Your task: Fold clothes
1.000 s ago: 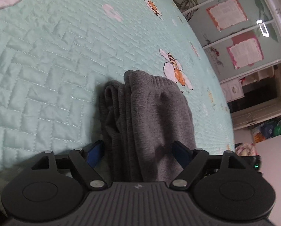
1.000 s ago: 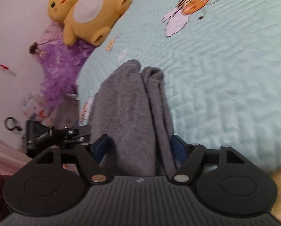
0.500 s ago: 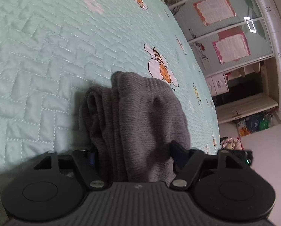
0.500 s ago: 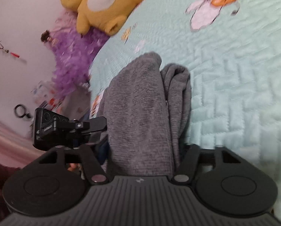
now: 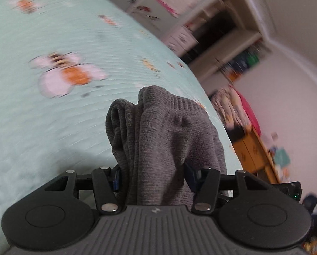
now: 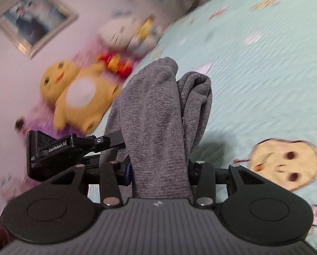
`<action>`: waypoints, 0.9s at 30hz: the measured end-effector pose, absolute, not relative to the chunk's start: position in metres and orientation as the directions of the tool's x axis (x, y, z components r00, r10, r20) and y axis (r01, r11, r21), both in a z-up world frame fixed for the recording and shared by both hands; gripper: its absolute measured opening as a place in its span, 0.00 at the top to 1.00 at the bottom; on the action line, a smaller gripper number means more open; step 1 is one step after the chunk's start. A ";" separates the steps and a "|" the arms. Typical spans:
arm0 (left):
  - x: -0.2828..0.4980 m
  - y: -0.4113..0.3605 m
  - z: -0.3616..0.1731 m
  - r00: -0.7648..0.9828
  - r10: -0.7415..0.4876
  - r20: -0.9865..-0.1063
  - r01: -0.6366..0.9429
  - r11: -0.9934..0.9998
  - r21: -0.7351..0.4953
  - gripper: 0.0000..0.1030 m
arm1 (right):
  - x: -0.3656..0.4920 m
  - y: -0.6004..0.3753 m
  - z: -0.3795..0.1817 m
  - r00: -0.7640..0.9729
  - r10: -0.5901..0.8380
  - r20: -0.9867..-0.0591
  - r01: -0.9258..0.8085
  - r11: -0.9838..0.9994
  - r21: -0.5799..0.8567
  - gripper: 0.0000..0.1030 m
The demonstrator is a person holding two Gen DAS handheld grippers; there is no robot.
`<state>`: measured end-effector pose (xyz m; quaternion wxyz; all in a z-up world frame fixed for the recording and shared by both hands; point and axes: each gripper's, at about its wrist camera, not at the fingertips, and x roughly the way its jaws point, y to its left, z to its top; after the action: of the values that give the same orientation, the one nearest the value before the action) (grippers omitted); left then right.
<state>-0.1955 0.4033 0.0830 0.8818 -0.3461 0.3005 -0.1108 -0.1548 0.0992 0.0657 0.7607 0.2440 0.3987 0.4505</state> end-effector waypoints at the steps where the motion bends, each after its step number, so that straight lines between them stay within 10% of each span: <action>1: -0.187 0.399 0.087 0.790 -0.411 -0.456 0.005 0.747 -0.665 0.44 | -0.154 0.093 0.067 0.309 0.874 -0.374 -0.474 0.483 0.736 0.58; 14: -0.094 0.440 0.106 0.732 -0.388 -0.560 0.008 0.827 -0.563 0.45 | -0.060 0.123 0.046 0.350 0.886 -0.305 -0.276 0.408 0.870 0.58; 21: -0.063 0.507 0.034 0.672 -0.359 -0.648 -0.241 0.721 -0.649 0.40 | -0.009 0.163 -0.006 0.298 0.874 -0.384 -0.187 0.448 0.874 0.53; 27: -0.085 0.534 -0.004 0.757 -0.433 -0.490 -0.241 0.512 -0.824 0.32 | -0.002 0.164 -0.023 0.265 0.880 -0.394 -0.181 0.447 0.876 0.49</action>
<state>-0.0852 0.5335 -0.0036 0.7988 -0.4902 0.3437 -0.0598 -0.0018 0.1636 -0.0232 0.7054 0.3675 0.4754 0.3760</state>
